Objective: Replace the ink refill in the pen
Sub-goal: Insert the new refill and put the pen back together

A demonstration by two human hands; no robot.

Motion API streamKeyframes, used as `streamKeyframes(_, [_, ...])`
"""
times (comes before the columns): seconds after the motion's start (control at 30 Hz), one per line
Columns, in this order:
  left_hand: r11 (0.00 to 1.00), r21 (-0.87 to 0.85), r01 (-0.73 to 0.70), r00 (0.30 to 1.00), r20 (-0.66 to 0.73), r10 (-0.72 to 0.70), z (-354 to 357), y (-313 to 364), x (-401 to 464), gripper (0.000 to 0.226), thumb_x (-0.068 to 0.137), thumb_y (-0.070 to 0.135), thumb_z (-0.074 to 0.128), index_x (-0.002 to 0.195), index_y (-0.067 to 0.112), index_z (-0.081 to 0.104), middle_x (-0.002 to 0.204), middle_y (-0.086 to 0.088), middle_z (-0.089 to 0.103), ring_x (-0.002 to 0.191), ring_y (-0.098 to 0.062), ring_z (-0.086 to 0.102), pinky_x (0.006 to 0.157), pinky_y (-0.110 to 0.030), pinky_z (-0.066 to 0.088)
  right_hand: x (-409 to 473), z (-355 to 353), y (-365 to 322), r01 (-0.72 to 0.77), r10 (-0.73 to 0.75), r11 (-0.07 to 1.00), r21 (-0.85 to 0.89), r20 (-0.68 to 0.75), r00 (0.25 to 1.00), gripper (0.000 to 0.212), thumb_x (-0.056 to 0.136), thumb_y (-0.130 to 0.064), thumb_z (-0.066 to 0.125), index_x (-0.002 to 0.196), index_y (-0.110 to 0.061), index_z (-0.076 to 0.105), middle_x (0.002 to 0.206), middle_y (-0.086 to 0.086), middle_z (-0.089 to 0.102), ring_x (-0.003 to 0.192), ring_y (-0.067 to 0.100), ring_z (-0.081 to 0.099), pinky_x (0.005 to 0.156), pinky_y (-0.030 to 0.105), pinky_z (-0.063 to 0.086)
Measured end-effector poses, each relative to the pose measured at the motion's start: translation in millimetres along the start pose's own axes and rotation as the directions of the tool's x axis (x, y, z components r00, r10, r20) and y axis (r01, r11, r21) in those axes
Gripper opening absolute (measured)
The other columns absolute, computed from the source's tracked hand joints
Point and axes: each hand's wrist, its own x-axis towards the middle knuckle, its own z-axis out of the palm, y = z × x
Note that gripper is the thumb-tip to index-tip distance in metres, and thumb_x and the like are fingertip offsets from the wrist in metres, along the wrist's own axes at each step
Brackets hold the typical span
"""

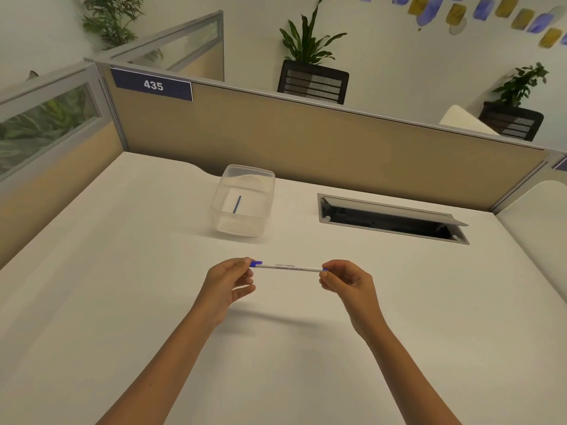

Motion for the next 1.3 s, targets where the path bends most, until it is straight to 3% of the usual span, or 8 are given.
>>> streamKeyframes(0.13, [0.993, 0.105, -0.046, 0.997, 0.058, 0.040, -9, -8, 15, 0.019, 0.087, 0.009, 0.059, 0.105, 0.007, 0.065, 0.091, -0.012, 0.069, 0.077, -0.016, 0.067, 0.065, -0.029, 0.057, 9, -4, 18, -0.054, 0.054, 0.998, -0.029, -0.018, 0.998, 0.008, 0.082, -0.007, 0.068, 0.087, -0.012, 0.072, 0.074, 0.003, 0.071, 0.072, 0.017, 0.067, 0.078, 0.034, 0.056])
streamKeyframes(0.3, [0.904, 0.395, -0.163, 0.986, 0.047, 0.158, -18, -24, 38, 0.013, 0.083, 0.009, 0.065, 0.095, 0.015, 0.067, 0.090, -0.008, 0.073, 0.083, -0.018, 0.068, 0.070, -0.029, 0.056, 24, -4, 43, -0.021, 0.009, 0.953, -0.301, -0.041, 0.999, 0.013, 0.081, -0.010, 0.070, 0.090, -0.019, 0.072, 0.085, -0.002, 0.073, 0.077, 0.010, 0.068, 0.073, 0.017, 0.052])
streamKeyframes(0.4, [0.720, 0.630, -0.291, 0.948, 0.091, 0.304, -24, -36, 53, 0.012, 0.079, 0.017, 0.069, 0.081, 0.029, 0.069, 0.082, 0.010, 0.071, 0.084, -0.004, 0.064, 0.074, -0.018, 0.047, 33, -2, 59, 0.025, -0.043, 0.917, -0.398, -0.039, 0.998, 0.013, 0.083, -0.007, 0.067, 0.093, -0.014, 0.072, 0.089, -0.005, 0.070, 0.077, -0.003, 0.064, 0.068, 0.005, 0.047])
streamKeyframes(0.47, [0.595, 0.723, -0.352, 0.914, 0.127, 0.386, -27, -45, 62, 0.015, 0.079, 0.021, 0.069, 0.079, 0.035, 0.067, 0.092, 0.015, 0.069, 0.096, -0.007, 0.061, 0.081, -0.020, 0.044, 40, -1, 72, 0.059, -0.083, 0.881, -0.470, -0.032, 0.996, 0.013, 0.083, -0.007, 0.066, 0.093, -0.012, 0.072, 0.088, -0.004, 0.067, 0.077, -0.001, 0.063, 0.068, 0.005, 0.046])
streamKeyframes(0.6, [0.307, 0.868, -0.391, 0.833, 0.192, 0.519, -36, -63, 81, 0.018, 0.080, 0.036, 0.059, 0.089, 0.029, 0.073, 0.119, 0.005, 0.067, 0.126, -0.021, 0.049, 0.097, -0.045, 0.040, 53, 1, 100, 0.117, -0.156, 0.747, -0.655, -0.002, 0.988, 0.012, 0.083, -0.013, 0.067, 0.091, -0.018, 0.074, 0.092, 0.003, 0.065, 0.087, 0.019, 0.055, 0.073, 0.017, 0.038])
streamKeyframes(0.73, [0.188, 0.923, -0.335, 0.840, 0.203, 0.503, -34, -75, 90, 0.026, 0.083, 0.039, 0.051, 0.094, 0.031, 0.073, 0.130, 0.006, 0.060, 0.134, -0.020, 0.040, 0.100, -0.044, 0.026, 58, 6, 119, 0.064, -0.189, 0.685, -0.726, -0.092, 0.978, 0.012, 0.081, -0.015, 0.068, 0.088, -0.023, 0.074, 0.093, 0.002, 0.063, 0.094, 0.023, 0.047, 0.076, 0.031, 0.032])
streamKeyframes(1.17, [0.208, 0.922, -0.328, 0.860, 0.200, 0.469, -34, -81, 90, 0.031, 0.087, 0.038, 0.053, 0.114, 0.031, 0.066, 0.137, 0.006, 0.053, 0.136, -0.014, 0.036, 0.108, -0.039, 0.015, 57, 5, 126, 0.056, -0.201, 0.728, -0.683, -0.134, 0.970, 0.009, 0.081, -0.020, 0.071, 0.088, -0.025, 0.074, 0.096, 0.000, 0.061, 0.095, 0.020, 0.045, 0.077, 0.031, 0.028])
streamKeyframes(1.3, [0.240, 0.918, -0.317, 0.864, 0.175, 0.473, -36, -80, 90, 0.041, 0.089, 0.038, 0.053, 0.128, 0.025, 0.056, 0.142, 0.005, 0.048, 0.137, -0.012, 0.033, 0.109, -0.034, 0.014, 55, 2, 123, 0.043, -0.156, 0.788, -0.614, -0.133, 0.979, 0.025, 0.081, -0.021, 0.071, 0.106, -0.019, 0.069, 0.104, 0.002, 0.057, 0.100, 0.023, 0.049, 0.085, 0.033, 0.037])
